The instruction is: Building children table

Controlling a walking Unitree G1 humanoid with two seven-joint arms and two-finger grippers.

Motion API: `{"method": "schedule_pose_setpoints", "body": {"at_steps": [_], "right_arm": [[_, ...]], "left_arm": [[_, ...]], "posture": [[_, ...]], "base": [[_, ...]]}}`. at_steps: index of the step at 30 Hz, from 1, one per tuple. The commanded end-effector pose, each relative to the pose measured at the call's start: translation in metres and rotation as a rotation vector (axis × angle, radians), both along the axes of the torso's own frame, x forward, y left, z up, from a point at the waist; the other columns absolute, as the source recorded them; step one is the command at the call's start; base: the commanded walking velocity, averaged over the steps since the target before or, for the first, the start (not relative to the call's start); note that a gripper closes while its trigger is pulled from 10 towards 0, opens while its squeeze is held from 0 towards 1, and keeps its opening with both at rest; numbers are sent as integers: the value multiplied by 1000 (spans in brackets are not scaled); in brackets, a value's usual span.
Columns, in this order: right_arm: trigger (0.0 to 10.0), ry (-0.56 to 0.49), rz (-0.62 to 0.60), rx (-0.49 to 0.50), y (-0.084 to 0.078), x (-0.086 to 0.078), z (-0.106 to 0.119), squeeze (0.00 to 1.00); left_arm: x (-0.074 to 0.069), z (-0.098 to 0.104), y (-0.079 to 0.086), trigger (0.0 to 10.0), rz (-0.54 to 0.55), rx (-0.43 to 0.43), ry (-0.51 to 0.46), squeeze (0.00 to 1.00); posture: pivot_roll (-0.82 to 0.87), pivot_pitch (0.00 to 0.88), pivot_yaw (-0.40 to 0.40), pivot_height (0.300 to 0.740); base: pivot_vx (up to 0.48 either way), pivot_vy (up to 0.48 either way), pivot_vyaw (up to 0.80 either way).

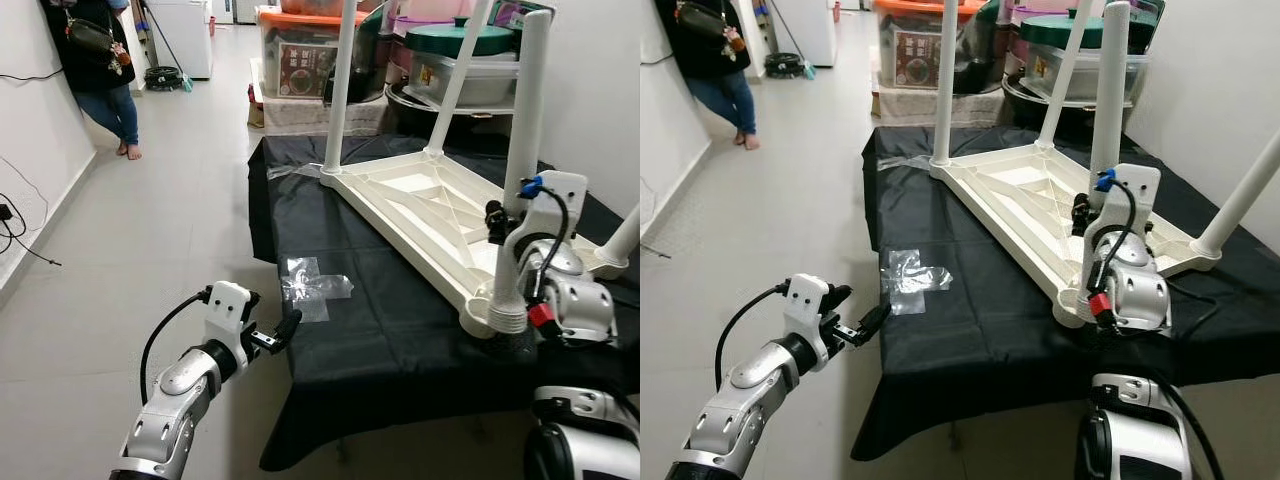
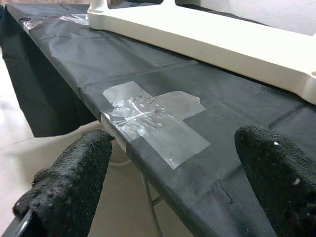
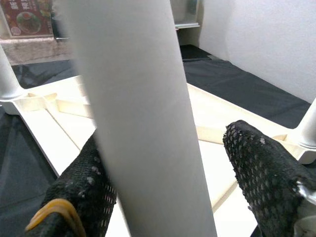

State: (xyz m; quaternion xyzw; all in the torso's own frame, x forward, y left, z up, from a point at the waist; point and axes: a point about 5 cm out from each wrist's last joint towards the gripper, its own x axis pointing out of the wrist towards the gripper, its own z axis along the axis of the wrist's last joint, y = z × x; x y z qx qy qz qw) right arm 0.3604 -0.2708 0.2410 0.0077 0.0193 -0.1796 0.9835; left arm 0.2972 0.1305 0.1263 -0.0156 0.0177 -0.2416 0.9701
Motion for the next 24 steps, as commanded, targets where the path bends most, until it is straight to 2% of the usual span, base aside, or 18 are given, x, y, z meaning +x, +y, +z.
{"method": "schedule_pose_setpoints", "body": {"at_steps": [1,2,3,4,6,7,9,10,12,14,16,20,21,22,23,24], "right_arm": [[10000,10,-10,12,-11,-3,-3,0],[10000,10,-10,12,-11,-3,-3,0],[0,21,-24,53,-16,-6,-12,0],[0,21,-24,53,-16,-6,-12,0],[0,69,-40,128,-19,-11,-35,0],[0,69,-40,128,-19,-11,-35,0],[0,139,-19,154,-17,-11,-56,0],[0,139,-19,154,-17,-11,-56,0],[0,217,9,168,-16,-10,-75,0],[0,217,9,168,-16,-10,-75,0],[0,268,6,182,-19,-10,-88,0],[0,229,1,142,-21,-6,-80,0],[10000,205,37,134,-15,-2,-73,0],[10000,205,37,134,-15,-2,-73,0],[10000,149,91,108,-4,1,-63,0],[10000,149,91,108,-4,1,-63,0]], "left_arm": [[-2,-4,-1,10000,-1,20,12,0],[-2,-4,-1,10000,-1,20,12,0],[-2,-5,-2,10000,-1,21,12,0],[-2,-5,-2,10000,-1,21,12,0],[-2,-5,-2,10000,7,24,11,0],[-2,-5,-2,10000,7,24,11,0],[0,-5,3,10000,33,36,12,0],[0,-5,3,10000,33,36,12,0],[2,-4,6,10000,56,34,9,0],[2,-4,6,10000,56,34,9,0],[3,0,8,10000,71,26,6,0],[3,2,8,10000,75,28,4,0],[3,3,10,10000,81,34,0,0],[3,3,10,10000,81,34,0,0],[5,4,10,10000,90,35,-3,0],[5,4,10,10000,90,35,-3,0]], "posture": [[28,0,-80,740],[28,0,-80,740],[28,0,-81,740],[28,0,-81,740],[35,0,-83,740],[35,0,-83,740],[39,0,-86,740],[39,0,-86,740],[45,0,-89,740],[45,0,-89,740],[58,0,-94,740],[59,0,-93,740],[55,0,-87,740],[55,0,-87,740],[49,0,-84,740],[49,0,-84,740]], "base": [[0,0,0],[0,0,0],[0,0,0],[0,0,0],[0,0,0],[0,0,0],[0,0,0],[0,0,0],[0,0,0],[0,0,0],[0,0,0],[0,0,0],[0,0,0],[0,0,0],[0,0,0],[0,0,0]]}}
